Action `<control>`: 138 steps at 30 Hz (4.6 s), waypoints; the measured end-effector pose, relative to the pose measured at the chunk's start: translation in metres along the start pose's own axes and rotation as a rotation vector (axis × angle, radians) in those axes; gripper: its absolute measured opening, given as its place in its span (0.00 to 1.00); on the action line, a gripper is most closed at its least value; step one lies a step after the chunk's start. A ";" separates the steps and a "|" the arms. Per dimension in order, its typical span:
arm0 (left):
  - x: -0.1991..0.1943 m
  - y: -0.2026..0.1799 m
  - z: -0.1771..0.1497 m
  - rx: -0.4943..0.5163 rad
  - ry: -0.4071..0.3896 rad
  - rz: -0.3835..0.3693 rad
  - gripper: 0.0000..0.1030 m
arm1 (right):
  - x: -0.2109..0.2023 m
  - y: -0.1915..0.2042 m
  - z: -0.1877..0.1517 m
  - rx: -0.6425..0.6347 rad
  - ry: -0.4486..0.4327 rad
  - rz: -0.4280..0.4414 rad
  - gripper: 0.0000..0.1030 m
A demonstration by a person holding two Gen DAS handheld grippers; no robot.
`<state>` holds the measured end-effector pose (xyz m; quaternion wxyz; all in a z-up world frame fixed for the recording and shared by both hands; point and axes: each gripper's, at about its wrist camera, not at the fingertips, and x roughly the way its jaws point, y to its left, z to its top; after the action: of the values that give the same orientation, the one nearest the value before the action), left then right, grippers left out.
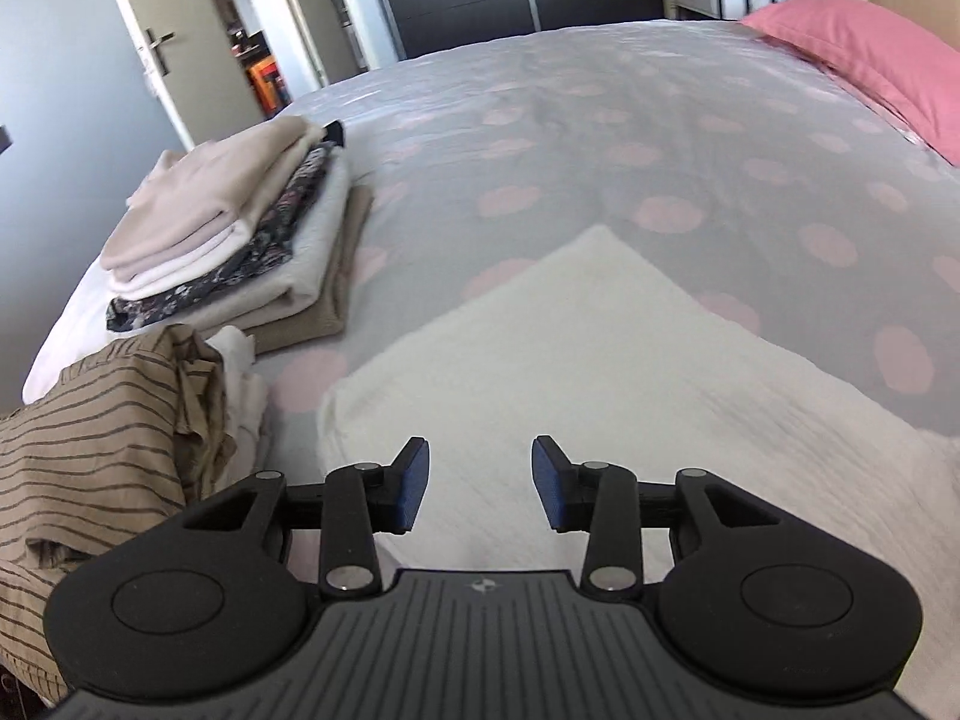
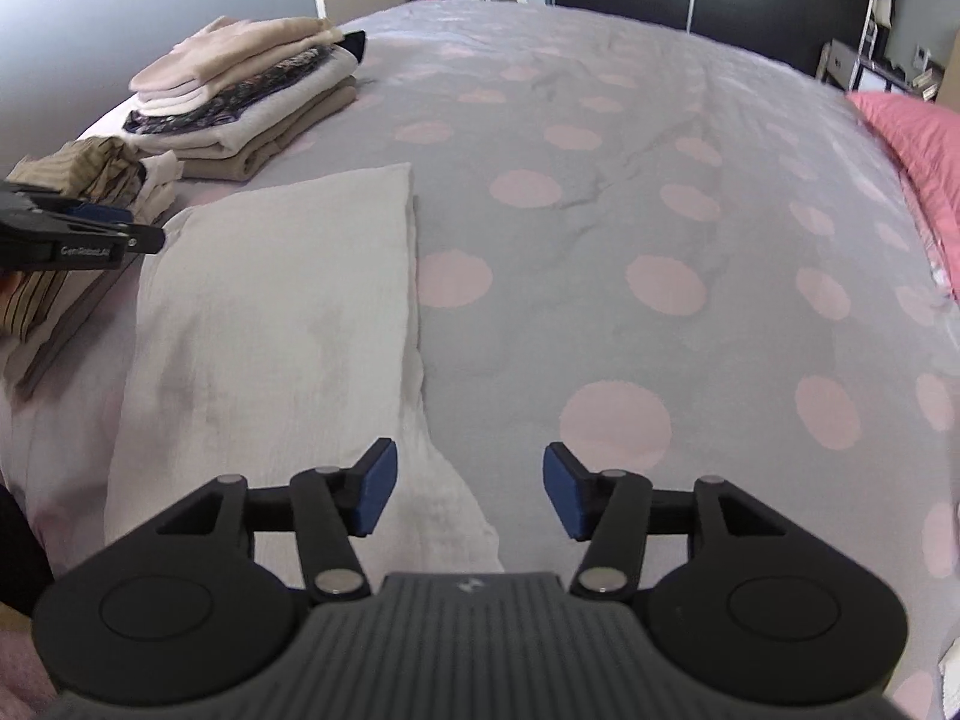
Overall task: Fold clothes
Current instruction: 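Open both tools and release the folded garment, then pinch the folded white muslin edge with the left tool while the right tool grips beside it, then lift and fold the pinched edge over with both tools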
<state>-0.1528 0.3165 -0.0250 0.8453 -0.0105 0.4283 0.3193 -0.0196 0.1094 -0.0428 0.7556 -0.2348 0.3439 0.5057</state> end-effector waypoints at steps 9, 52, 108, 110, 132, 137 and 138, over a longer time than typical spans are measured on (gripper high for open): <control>-0.049 -0.082 -0.066 0.248 -0.044 -0.087 0.35 | -0.029 0.073 -0.083 -0.499 -0.068 0.037 0.59; -0.031 -0.152 -0.150 0.488 0.227 -0.367 0.53 | -0.011 0.121 -0.191 -1.328 -0.137 -0.100 0.71; -0.155 -0.135 -0.142 0.624 0.034 -0.385 0.17 | -0.096 0.125 -0.164 -1.160 -0.068 0.022 0.23; -0.168 -0.125 -0.142 0.616 0.049 -0.452 0.17 | -0.115 0.130 -0.169 -1.185 -0.055 0.040 0.23; -0.138 -0.010 -0.024 0.456 0.027 -0.405 0.17 | -0.099 0.139 -0.019 -1.203 -0.239 0.031 0.23; -0.070 0.016 0.012 0.384 0.090 -0.418 0.18 | -0.041 0.131 0.044 -1.086 -0.162 0.086 0.23; -0.057 0.021 0.017 0.365 0.109 -0.426 0.19 | -0.027 0.129 0.056 -1.060 -0.138 0.104 0.23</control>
<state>-0.1769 0.3080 0.0324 0.8570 0.0348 0.5116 0.0513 -0.1302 0.1814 0.0133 0.5283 -0.5330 0.0018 0.6609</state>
